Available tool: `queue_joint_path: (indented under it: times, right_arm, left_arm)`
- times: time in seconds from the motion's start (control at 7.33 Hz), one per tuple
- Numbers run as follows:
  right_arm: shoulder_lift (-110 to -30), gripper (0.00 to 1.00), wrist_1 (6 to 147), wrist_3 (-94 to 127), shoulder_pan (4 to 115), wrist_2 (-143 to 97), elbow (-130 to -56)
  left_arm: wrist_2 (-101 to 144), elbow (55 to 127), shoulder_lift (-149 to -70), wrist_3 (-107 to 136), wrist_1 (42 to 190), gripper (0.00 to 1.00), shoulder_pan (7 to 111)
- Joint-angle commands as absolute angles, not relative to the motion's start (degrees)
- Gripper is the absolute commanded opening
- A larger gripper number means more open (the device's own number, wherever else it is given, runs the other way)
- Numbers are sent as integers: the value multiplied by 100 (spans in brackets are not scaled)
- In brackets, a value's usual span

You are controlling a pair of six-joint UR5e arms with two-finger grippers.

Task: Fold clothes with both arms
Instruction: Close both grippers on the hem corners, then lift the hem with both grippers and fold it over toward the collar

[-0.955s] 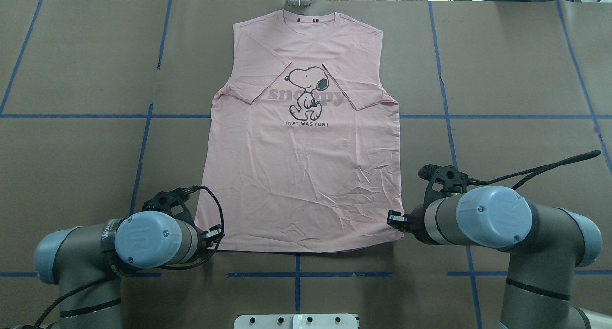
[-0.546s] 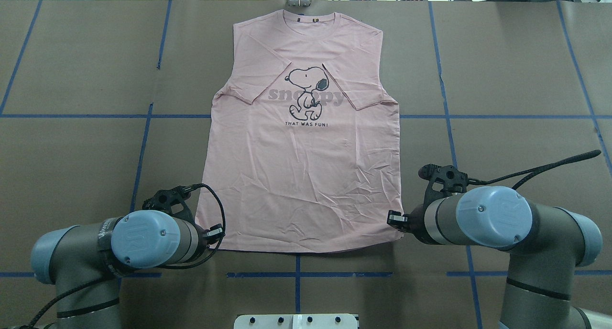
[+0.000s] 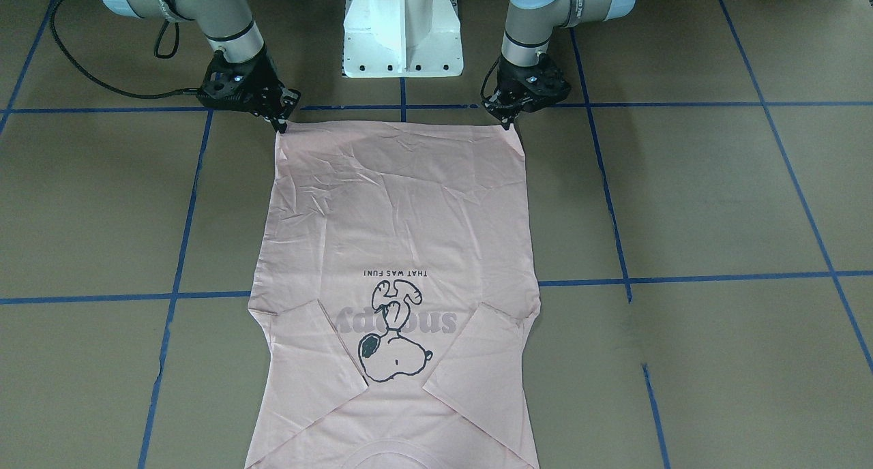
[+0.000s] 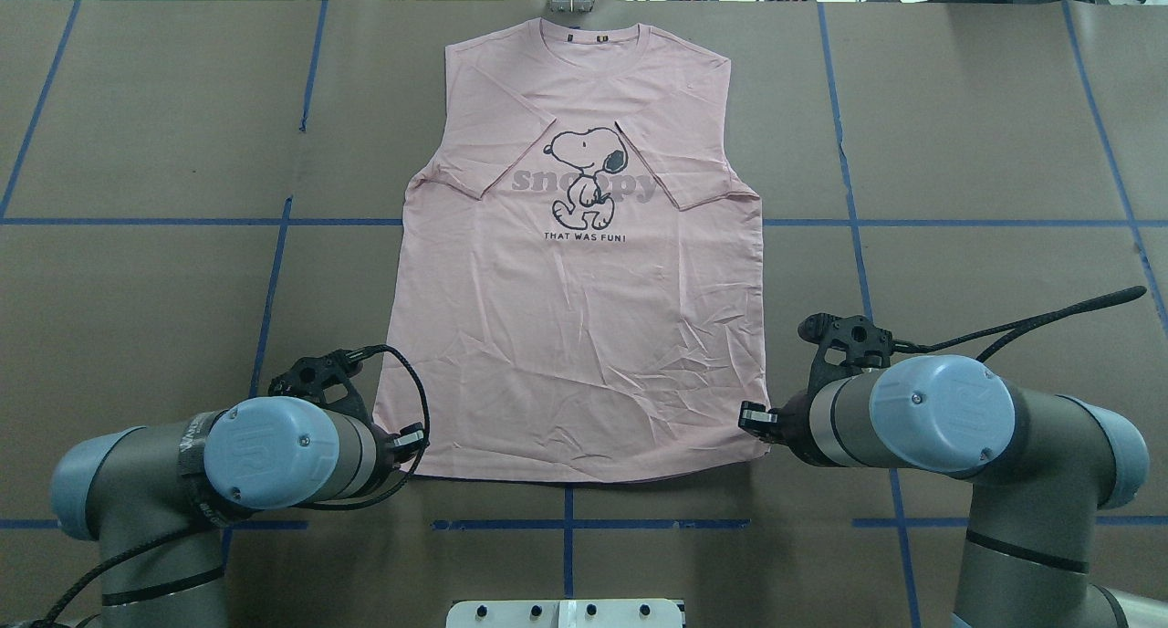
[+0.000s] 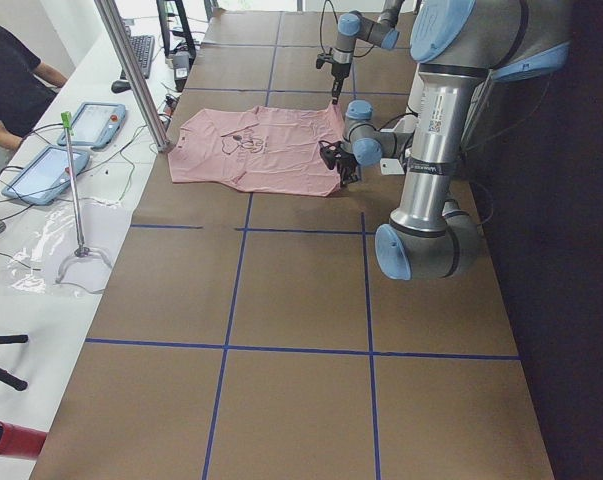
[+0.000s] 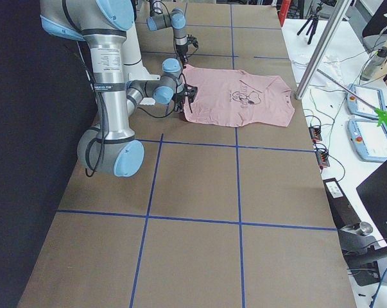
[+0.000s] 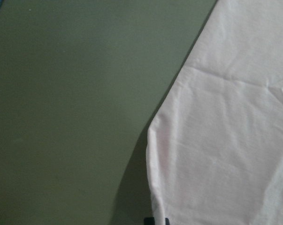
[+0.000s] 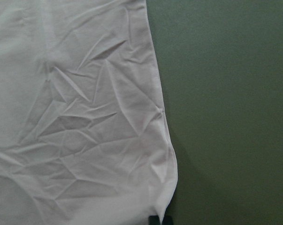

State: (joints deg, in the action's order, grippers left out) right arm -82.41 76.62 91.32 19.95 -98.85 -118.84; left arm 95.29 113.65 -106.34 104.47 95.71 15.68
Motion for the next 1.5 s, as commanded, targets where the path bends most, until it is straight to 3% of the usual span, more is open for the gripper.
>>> queue_joint_path:
  times: [0.0,0.41,0.96,1.36]
  right_arm:
    - [-8244,0,7655,9132,1995,-10010,-11953]
    - [-8480,0,7655,9123,2004,-10299,-12347]
    - [-9455,0,7664,9132,1637,-10872,-13550]
    - [-9283,0,7664,9141,1406,-10811,-13650]
  left_arm:
    - [9519,11417,-10617,10529,9571,0,1538]
    - [9510,11731,-10565,10529,9536,0,1093]
    - [9650,13707,-9888,11275,8775,0,371]
    - [9765,13799,-10037,11374,8701,0,227]
